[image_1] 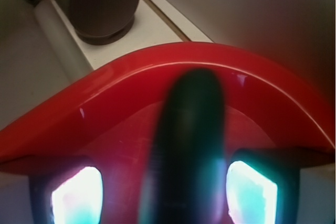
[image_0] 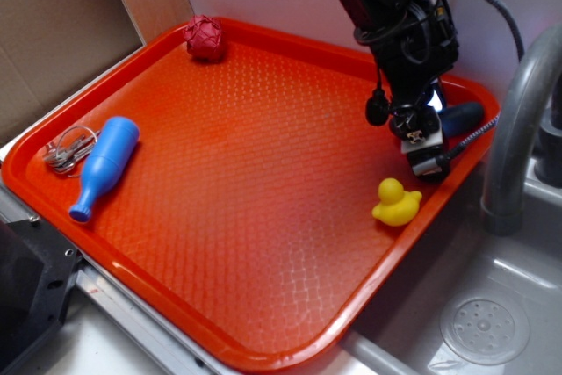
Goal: Grab the plastic pickle.
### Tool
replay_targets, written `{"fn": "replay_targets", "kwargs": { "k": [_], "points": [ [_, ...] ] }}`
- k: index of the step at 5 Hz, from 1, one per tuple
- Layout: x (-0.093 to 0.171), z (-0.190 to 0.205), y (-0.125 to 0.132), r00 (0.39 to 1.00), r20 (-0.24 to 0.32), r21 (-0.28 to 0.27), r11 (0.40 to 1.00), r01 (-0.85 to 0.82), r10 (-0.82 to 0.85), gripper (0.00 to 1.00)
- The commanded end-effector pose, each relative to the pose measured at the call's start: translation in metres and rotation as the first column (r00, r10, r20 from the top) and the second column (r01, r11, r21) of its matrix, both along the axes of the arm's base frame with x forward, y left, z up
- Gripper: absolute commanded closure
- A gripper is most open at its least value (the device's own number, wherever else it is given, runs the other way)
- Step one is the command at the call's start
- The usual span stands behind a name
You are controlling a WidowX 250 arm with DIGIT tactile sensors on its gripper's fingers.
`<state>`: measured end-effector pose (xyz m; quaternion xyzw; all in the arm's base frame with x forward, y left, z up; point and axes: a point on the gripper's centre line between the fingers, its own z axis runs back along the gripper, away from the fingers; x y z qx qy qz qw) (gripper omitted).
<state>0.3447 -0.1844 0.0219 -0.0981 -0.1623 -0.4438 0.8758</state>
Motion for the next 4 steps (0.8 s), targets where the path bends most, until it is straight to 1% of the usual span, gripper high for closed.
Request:
{"fn": "replay_targets", "kwargs": {
  "k": [1, 2, 3, 4],
  "points": [
    [0.0, 0.022, -0.014, 0.996, 0.087, 0.005, 1.0, 0.016, -0.017, 1.0],
    [-0.002, 0.03, -0.01, 0.995, 0.099, 0.013, 1.0, -0.027, 0.025, 1.0],
    [-0.015, 0.055, 0.022, 0.979, 0.076, 0.03, 0.981, -0.194, 0.191, 1.0],
    [-0.042, 0.083, 0.071, 0.943, 0.006, 0.029, 0.942, -0.333, 0.333, 1.0]
  ]
}}
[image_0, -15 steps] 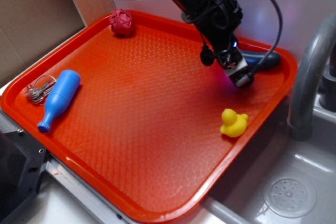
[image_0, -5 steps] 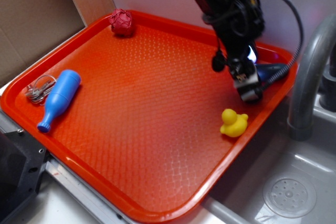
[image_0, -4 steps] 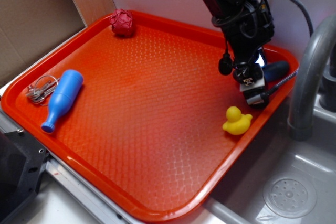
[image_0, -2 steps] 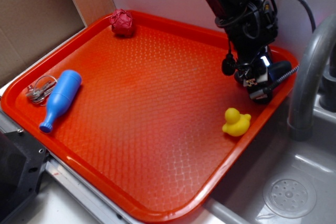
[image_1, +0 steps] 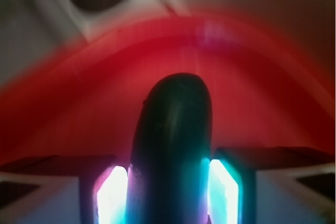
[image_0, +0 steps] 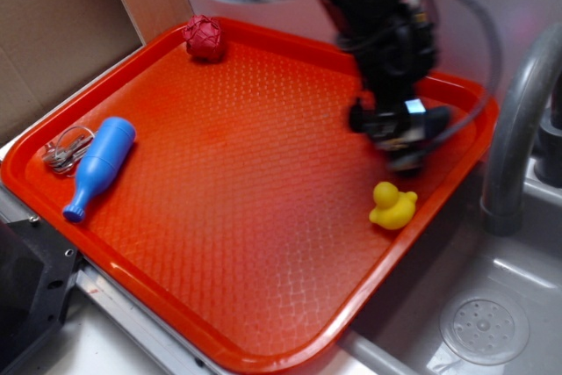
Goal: Grab the plastic pickle.
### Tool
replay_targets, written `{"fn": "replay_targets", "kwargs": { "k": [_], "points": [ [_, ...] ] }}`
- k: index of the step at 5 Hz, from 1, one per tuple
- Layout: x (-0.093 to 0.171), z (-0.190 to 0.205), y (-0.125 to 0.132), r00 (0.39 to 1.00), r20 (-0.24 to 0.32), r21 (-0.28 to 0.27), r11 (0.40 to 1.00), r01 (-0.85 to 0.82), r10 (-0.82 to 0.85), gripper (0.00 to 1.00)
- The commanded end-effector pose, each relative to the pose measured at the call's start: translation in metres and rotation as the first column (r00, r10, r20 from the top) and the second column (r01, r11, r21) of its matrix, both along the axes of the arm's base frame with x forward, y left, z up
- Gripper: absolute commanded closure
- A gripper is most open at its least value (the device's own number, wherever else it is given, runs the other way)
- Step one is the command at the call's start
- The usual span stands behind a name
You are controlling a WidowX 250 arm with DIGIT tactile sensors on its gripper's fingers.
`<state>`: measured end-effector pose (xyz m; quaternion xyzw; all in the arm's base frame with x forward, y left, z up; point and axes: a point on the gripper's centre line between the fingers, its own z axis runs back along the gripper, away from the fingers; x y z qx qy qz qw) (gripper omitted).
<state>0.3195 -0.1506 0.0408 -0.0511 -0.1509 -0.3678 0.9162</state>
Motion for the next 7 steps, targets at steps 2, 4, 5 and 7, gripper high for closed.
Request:
{"fn": "replay_targets", "kwargs": {
  "k": [2, 4, 5, 7],
  "points": [
    [-0.067, 0.131, 0.097, 0.808, -0.284, 0.027, 0.847, -0.531, 0.516, 1.0],
    [-0.088, 0.164, 0.109, 0.698, -0.207, 0.06, 0.721, -0.691, 0.686, 1.0],
    [-0.095, 0.167, 0.125, 0.508, -0.134, 0.086, 0.521, -0.849, 0.851, 1.0],
    [-0.086, 0.151, 0.123, 0.487, -0.136, 0.136, 0.503, -0.854, 0.863, 1.0]
  ]
}}
